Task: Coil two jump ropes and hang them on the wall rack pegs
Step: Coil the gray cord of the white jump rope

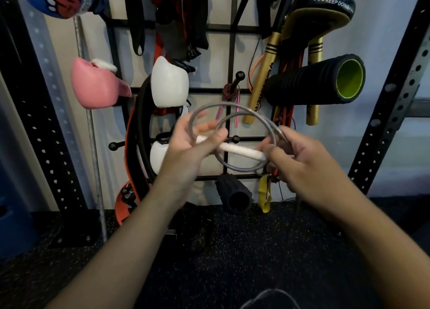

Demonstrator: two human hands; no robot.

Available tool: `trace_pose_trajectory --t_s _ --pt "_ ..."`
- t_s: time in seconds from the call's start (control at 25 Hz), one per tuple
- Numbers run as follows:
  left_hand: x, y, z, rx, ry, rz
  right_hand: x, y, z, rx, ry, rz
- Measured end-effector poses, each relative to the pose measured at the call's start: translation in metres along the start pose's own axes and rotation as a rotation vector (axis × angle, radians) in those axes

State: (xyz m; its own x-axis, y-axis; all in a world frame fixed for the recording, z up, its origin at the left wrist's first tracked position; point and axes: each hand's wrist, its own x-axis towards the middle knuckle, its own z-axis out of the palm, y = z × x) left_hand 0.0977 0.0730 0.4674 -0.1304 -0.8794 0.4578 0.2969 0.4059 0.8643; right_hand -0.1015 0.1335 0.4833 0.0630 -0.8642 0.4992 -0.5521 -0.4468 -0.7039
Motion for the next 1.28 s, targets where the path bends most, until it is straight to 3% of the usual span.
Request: trace_pose_trajectory --t_s 0.04,0.2,0.32,0.48,0.64,0.84,0.96,1.12,1.2,1.28 --pt "0.002 0.013 -0.010 0.136 -0.051 0.054 0.000 0.000 -0.007 -0.093 -0.064 -0.030" --pt "-0.009 0.054 -0.005 1.093 -0.466 0.141 -0.006 -0.007 -0.009 -0.238 -0.274 -0.089" --pt "-0.019 0.046 0.018 1.273 -0.545 0.137 -0.008 -0.010 -0.002 -0.275 -0.312 -0.129" --pt "-0.012 0.039 0.007 1.052 -0.586 -0.068 -0.008 -0.008 0.001 -0.089 -0.294 -0.030" --pt "-0.011 0.041 -0.007 0.924 -0.706 -0.133 -0.009 -0.015 -0.004 0.240 -0.394 0.130" --pt "-0.011 0.041 -0.015 0.676 -0.671 -0.189 -0.009 -0.014 -0.007 0.199 -0.311 0.149" --pt "-0.010 0.038 -0.014 0.412 -0.511 -0.173 -0.006 -0.003 -0.009 0.411 -0.156 0.170" --pt "-0.013 0.024 0.013 -0.102 -0.046 -0.105 -0.011 -0.001 0.010 0.531 -0.143 0.220" --pt "-0.016 0.017 0.026 -0.197 0.120 -0.092 -0.016 -0.008 0.028 0.475 -0.140 0.227" --pt "-0.019 0.013 0.033 -0.195 0.192 -0.073 -0.021 -0.016 0.043 0.320 -0.004 0.145"
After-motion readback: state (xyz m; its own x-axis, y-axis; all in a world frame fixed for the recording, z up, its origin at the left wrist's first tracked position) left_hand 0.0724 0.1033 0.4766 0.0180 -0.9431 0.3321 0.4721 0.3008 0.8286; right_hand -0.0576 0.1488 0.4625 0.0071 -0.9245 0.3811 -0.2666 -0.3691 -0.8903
